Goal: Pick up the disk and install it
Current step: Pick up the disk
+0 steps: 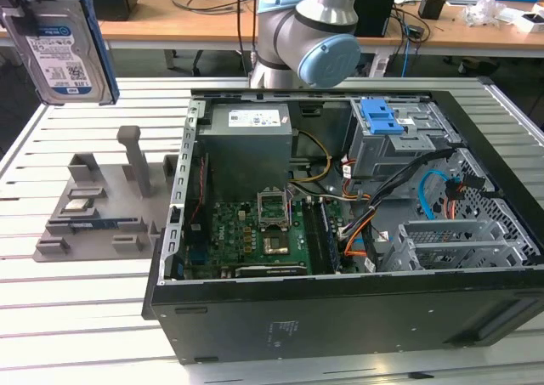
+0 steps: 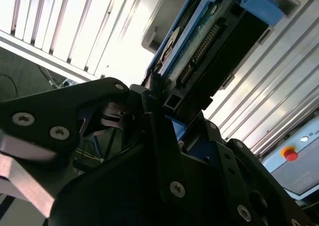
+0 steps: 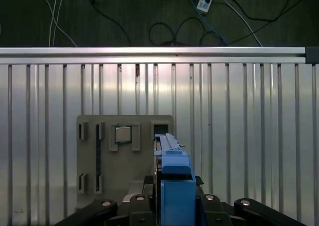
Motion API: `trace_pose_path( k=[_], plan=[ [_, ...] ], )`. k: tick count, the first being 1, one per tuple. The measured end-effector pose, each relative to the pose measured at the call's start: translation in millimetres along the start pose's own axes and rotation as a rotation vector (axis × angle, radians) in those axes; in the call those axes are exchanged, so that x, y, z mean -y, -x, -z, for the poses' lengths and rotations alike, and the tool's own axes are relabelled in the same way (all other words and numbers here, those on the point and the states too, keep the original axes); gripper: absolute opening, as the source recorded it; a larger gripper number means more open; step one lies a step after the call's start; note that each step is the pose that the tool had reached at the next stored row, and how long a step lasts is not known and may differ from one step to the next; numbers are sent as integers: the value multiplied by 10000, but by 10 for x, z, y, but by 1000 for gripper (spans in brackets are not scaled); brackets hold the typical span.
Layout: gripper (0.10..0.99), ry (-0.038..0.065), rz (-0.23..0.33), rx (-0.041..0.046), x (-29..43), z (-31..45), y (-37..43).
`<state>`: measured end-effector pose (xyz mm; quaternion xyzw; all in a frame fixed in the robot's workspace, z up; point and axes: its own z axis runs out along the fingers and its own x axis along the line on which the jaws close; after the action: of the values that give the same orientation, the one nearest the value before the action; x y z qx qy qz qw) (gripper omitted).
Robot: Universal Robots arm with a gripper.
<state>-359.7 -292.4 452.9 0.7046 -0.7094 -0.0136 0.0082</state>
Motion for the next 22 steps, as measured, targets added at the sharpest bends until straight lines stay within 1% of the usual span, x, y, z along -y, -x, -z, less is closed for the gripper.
trace_pose_path(
  k=[2, 8, 10, 12, 15, 17, 21, 22],
  plan=[
    [365, 0, 0, 1, -1, 26, 0],
    [365, 0, 1, 0, -5, 169, 1],
    [365, 0, 0, 0, -7, 230, 2],
    [365, 0, 0, 1, -8, 259, 2],
    [365, 0, 0, 0, -10, 329, 3],
    [365, 0, 0, 0, -11, 353, 3],
    [365, 1, 0, 1, -11, 358, 3],
    [365, 3, 0, 1, -12, 372, 3]
  ],
)
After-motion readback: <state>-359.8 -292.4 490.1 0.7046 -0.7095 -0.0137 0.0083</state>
